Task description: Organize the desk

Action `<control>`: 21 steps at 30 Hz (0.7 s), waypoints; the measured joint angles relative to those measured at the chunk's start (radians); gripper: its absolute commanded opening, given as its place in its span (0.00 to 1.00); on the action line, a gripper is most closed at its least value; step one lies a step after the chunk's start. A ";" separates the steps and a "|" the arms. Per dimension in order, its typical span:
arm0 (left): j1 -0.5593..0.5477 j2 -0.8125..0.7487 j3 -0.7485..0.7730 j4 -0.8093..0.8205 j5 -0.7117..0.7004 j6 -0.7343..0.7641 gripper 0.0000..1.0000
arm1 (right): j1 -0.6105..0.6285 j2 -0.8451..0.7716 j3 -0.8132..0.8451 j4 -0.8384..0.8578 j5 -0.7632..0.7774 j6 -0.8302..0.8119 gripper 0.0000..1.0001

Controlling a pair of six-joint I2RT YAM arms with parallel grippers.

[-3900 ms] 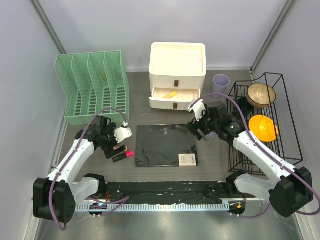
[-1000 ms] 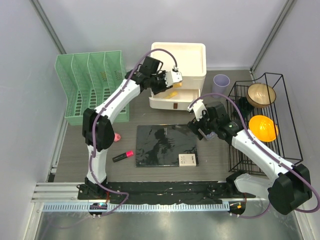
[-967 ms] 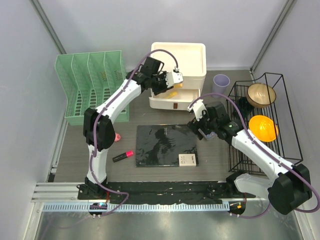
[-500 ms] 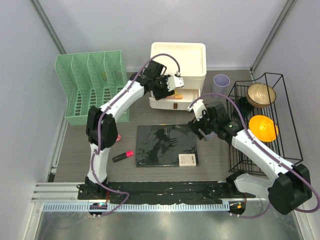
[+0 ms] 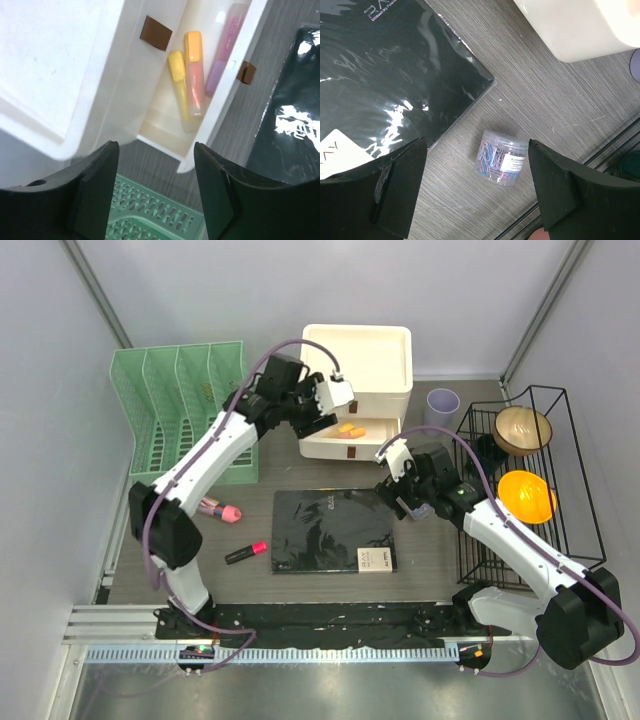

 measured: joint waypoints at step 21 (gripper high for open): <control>0.095 -0.704 -1.073 0.046 0.006 -0.072 0.90 | 0.000 0.009 0.000 0.000 -0.021 0.000 0.88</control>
